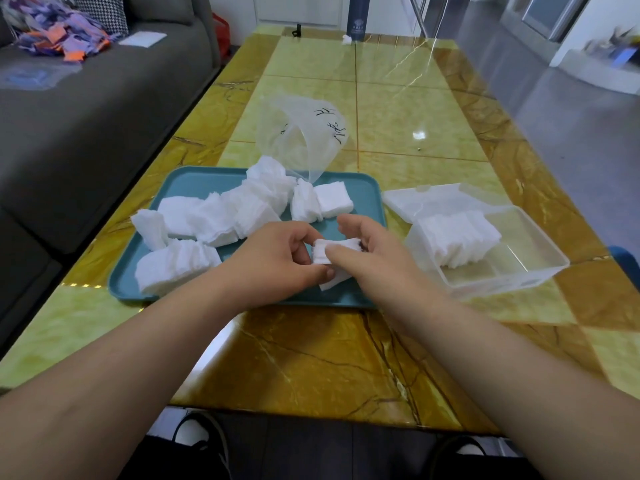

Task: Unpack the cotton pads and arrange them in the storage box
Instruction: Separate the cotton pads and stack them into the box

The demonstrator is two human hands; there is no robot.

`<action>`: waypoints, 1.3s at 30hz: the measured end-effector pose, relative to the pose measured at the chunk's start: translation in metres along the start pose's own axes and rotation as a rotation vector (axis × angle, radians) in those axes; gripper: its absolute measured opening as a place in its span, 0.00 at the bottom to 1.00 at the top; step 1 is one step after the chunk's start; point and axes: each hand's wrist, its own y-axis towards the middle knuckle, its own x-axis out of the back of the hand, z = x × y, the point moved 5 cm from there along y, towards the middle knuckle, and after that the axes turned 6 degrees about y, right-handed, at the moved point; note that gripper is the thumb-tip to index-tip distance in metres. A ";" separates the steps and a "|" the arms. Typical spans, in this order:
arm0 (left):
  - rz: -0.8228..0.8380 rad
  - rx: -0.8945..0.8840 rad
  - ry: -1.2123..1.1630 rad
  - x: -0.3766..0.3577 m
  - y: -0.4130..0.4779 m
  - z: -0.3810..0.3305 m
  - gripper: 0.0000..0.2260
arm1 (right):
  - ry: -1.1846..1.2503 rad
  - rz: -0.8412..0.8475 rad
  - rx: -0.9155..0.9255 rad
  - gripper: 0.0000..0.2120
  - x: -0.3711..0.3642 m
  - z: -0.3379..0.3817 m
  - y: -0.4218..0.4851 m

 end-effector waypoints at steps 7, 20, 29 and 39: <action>0.019 0.003 -0.014 -0.005 0.000 -0.004 0.08 | 0.003 -0.121 0.022 0.17 -0.009 0.002 0.003; -0.112 0.033 -0.052 0.003 0.002 -0.008 0.06 | 0.164 -0.021 0.005 0.18 0.002 0.009 0.004; -0.078 -0.027 -0.392 -0.010 -0.001 -0.059 0.04 | 0.080 -0.006 0.158 0.13 0.073 0.028 -0.017; -0.215 -0.080 -0.084 -0.053 0.048 -0.129 0.11 | -0.025 -0.548 0.147 0.10 0.187 0.030 -0.034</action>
